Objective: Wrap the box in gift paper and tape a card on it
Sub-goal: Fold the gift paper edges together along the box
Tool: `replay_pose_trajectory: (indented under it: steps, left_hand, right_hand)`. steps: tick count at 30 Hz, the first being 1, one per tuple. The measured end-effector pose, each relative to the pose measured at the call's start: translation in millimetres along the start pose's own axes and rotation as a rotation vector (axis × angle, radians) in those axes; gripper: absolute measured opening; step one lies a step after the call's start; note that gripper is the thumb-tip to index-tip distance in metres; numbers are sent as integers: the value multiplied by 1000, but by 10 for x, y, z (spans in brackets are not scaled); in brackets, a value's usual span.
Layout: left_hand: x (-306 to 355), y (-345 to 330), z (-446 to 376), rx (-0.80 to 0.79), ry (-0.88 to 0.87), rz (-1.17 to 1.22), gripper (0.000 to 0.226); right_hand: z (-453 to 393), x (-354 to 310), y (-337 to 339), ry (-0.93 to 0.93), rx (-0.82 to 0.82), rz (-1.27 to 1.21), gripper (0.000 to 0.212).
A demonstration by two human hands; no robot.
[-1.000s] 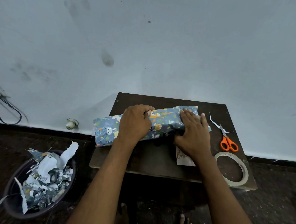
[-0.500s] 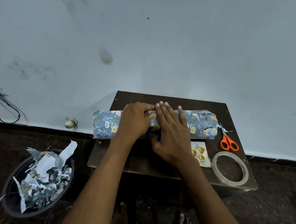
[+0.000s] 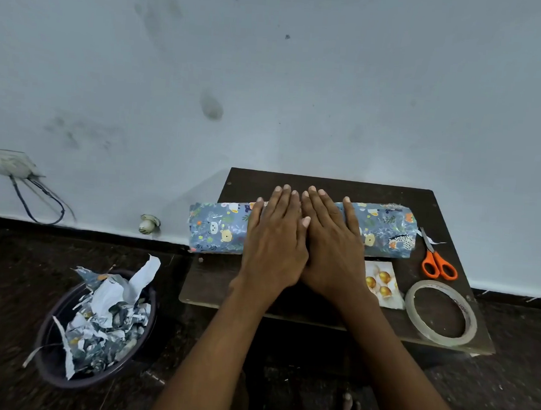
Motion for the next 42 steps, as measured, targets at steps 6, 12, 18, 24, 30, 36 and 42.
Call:
replay_pose_trajectory:
  steps: [6, 12, 18, 24, 30, 36, 42]
  left_hand:
    - [-243, 140, 98, -111, 247, -127, 65]
    - [-518, 385, 104, -104, 507, -166, 65]
    - [-622, 536, 103, 25, 671, -147, 65]
    - [-233, 341, 23, -40, 177, 34, 59]
    - [-276, 203, 77, -192, 251, -85, 65]
    - [-263, 307, 73, -163, 376, -163, 68]
    - [-18, 181, 4, -58, 61, -17, 57]
  right_hand:
    - [7, -17, 29, -4, -30, 40, 87]
    - [-8, -24, 40, -9, -37, 61, 92]
    - [-1, -5, 33, -5, -17, 58, 92]
    - [0, -31, 28, 0, -30, 55, 90]
    - [4, -19, 21, -3, -35, 56, 88]
    - [-10, -13, 16, -6, -41, 73, 94]
    - [5, -15, 10, -11, 1, 19, 78]
Point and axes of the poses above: each hand's wrist, its own z-axis away from the middle knuckle, its own y-axis out of the back of the hand, x = y × z, the point moved 1 cm from there along -z, towards the middle knuckle, and after that the axes turned 2 degrees about -y, right-handed, at the moved point
